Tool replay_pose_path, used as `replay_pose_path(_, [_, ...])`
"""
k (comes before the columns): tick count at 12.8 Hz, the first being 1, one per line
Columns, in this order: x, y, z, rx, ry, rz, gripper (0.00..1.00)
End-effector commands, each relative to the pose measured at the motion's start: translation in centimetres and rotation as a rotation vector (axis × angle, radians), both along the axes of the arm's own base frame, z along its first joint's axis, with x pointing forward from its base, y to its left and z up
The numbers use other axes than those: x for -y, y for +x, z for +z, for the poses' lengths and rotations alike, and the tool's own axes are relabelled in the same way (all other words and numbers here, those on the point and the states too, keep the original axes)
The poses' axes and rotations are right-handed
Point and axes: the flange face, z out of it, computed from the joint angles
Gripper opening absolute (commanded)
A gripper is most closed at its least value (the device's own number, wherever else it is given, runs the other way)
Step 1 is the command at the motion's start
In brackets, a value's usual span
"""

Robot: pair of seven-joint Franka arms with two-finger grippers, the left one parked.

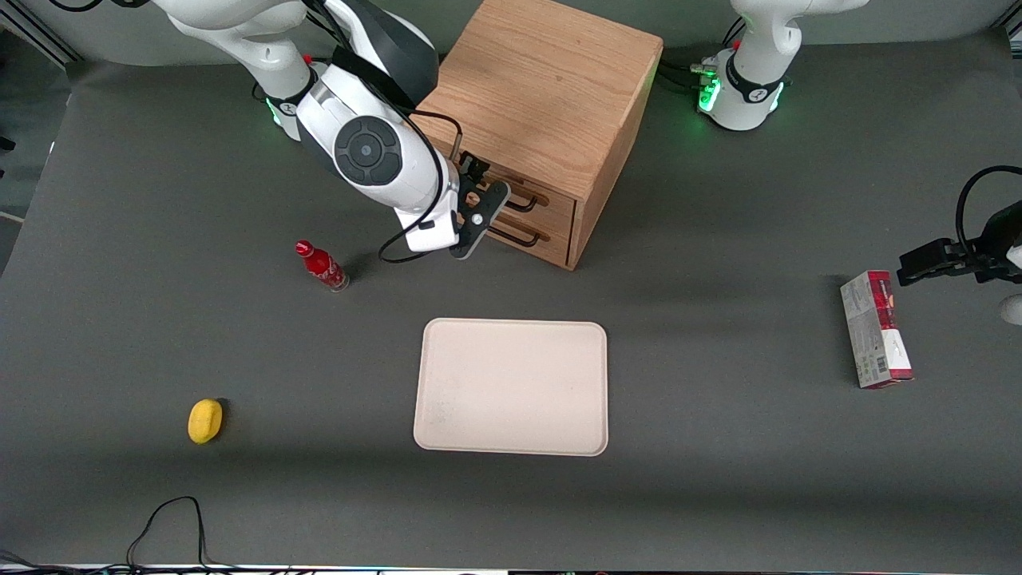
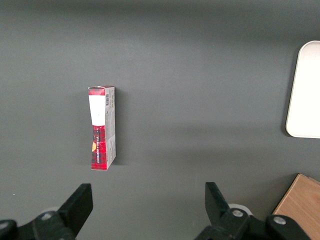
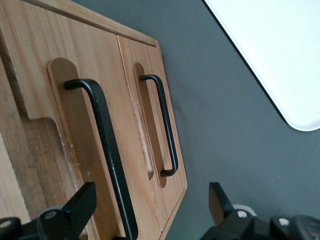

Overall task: Open upper drawer
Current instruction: 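Hook the right gripper onto the upper drawer's black handle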

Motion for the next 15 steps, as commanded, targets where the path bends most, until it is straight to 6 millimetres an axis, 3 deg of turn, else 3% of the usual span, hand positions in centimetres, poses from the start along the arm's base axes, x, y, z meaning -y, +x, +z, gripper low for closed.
replay_pose_path(1, [-0.6,-0.3,-0.9,0.015,0.015,0.02,1.0])
replay_pose_path(5, [-1.2,-1.3,-3.7,0.03,0.02,0.018,1.0])
replay_pose_path(9, [-1.4,-1.2,-3.9,0.048,0.032,0.015,1.0])
replay_pose_path(13, [-1.1,0.2,-3.6,0.091,0.024,0.031,1.0])
replay_pose_path(15, [-0.8,1.9,-3.5,0.109,0.029,0.022,1.0])
